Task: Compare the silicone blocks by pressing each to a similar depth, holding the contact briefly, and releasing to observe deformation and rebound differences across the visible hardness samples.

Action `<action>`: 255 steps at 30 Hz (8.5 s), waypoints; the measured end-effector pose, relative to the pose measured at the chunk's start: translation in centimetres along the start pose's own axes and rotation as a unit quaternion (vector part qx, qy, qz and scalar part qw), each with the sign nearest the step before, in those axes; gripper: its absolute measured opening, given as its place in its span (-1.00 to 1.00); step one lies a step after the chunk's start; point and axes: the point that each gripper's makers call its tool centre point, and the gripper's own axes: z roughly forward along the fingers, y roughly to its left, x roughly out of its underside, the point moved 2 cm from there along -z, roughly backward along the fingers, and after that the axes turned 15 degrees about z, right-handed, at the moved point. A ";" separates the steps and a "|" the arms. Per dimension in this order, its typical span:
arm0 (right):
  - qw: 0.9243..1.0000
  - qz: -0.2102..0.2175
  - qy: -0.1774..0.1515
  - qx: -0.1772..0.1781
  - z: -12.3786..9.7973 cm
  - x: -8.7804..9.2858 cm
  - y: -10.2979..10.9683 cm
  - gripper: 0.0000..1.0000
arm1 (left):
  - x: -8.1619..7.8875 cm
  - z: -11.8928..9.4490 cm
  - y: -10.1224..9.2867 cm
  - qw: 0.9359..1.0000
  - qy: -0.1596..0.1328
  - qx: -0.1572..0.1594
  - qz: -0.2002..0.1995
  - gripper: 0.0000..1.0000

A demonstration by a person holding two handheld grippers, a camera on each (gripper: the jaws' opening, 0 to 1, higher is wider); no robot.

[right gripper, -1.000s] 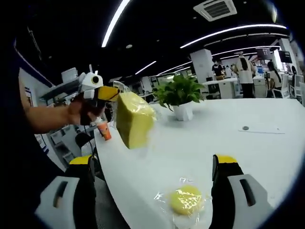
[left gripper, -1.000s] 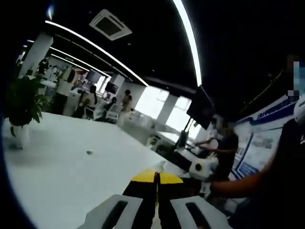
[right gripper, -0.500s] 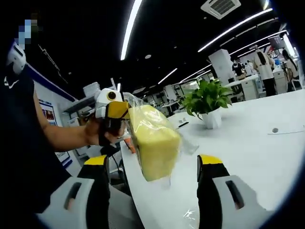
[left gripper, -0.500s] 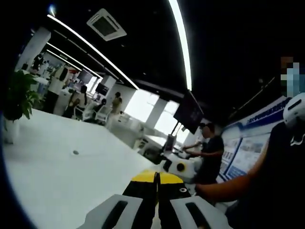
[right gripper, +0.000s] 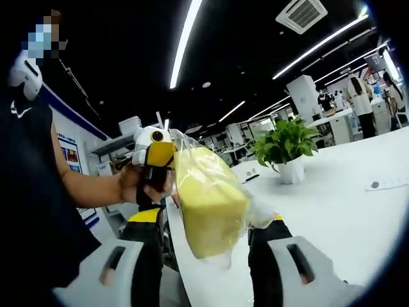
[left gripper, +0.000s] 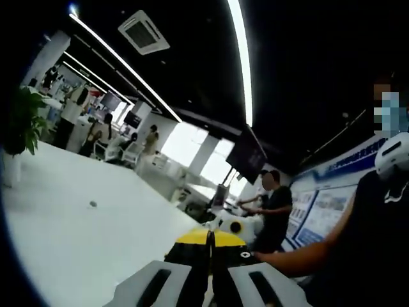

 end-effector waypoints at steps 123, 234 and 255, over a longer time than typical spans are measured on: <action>0.976 -0.079 -0.010 0.204 -4.6 -2.9 -4.6 0.93 | -2.0 -1.5 2.1 0.997 -0.009 -0.070 0.035 -1.00; 0.919 -0.043 0.067 0.386 -18.7 8.8 -10.2 0.93 | 21.6 -9.1 18.9 0.943 0.186 -0.267 -0.067 -1.00; 0.917 -0.031 0.070 0.391 -18.7 9.2 -10.4 0.93 | 23.9 -10.1 20.7 0.930 0.230 -0.282 -0.045 -0.98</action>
